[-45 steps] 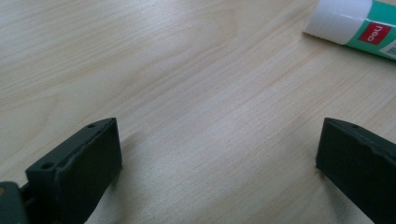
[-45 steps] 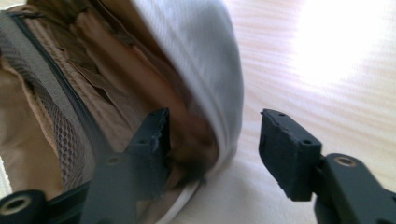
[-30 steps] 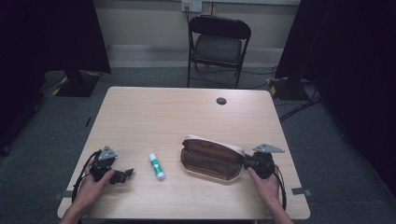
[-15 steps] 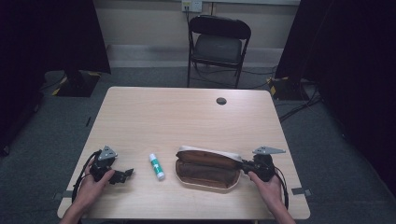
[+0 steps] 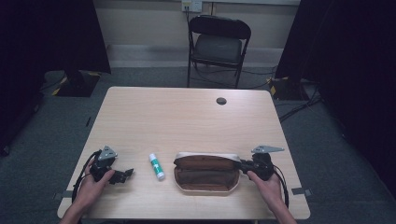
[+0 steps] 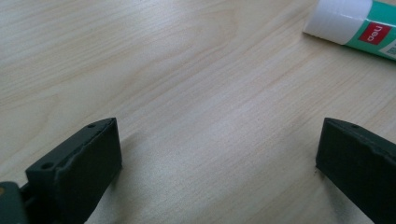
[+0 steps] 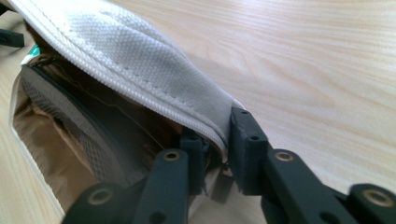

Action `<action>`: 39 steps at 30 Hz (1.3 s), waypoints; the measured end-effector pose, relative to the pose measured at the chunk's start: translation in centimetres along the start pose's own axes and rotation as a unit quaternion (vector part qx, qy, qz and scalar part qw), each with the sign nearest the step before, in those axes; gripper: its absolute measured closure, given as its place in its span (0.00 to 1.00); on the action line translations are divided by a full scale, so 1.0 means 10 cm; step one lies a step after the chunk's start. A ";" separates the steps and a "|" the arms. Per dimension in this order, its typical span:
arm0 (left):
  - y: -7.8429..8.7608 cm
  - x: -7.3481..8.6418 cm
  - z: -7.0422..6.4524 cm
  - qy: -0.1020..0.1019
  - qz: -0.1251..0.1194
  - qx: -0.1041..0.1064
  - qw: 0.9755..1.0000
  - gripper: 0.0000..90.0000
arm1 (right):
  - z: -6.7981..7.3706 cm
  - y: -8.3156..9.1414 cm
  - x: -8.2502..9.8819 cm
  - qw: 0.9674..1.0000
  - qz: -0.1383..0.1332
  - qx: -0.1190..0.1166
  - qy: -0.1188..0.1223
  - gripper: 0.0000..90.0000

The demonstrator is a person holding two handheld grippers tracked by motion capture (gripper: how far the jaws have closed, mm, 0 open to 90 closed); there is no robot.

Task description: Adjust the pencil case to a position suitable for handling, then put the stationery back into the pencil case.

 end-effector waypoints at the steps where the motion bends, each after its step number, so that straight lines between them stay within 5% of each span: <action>1: 0.00 0.00 0.00 -0.001 0.000 0.001 1.000 0.00 | 0.02 -0.01 -0.01 1.000 0.000 0.005 0.003 0.78; 13: -0.01 -0.01 0.00 0.001 0.000 0.003 1.000 0.00 | 0.14 0.17 -0.01 0.999 -0.015 0.031 0.027 0.37; 18: -0.01 -0.01 0.00 0.000 0.000 0.002 1.000 0.00 | 0.16 0.34 0.02 0.999 -0.025 0.030 0.030 0.32; 26: -0.03 -0.02 0.00 0.002 0.002 -0.004 1.000 0.00 | -0.12 0.56 0.20 0.997 -0.024 0.076 0.019 0.28; 32: -0.01 -0.03 -0.02 -0.001 -0.002 -0.004 1.000 0.05 | -0.46 0.45 0.27 0.991 0.016 0.132 0.009 0.24; 35: 0.00 -0.03 -0.03 -0.001 -0.002 -0.003 1.000 0.08 | -0.52 0.41 0.28 0.989 0.021 0.146 0.010 0.23; 37: 0.01 -0.07 -0.04 0.007 -0.002 -0.009 1.000 0.23 | -0.53 0.35 0.31 0.986 0.038 0.160 0.029 0.24; 39: 0.02 -0.09 -0.07 0.008 -0.003 -0.003 1.000 0.20 | -0.52 0.31 0.33 0.986 0.041 0.157 0.033 0.23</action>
Point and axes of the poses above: each handheld gripper's, and its own axes: y roughly backward along the jaws, x roughly out of its underside, z roughly to its left, the point moved 4 cm from there along -y, roughly forward along the jaws, and after that the axes turned 11 degrees about -z, right-handed, at the moved point
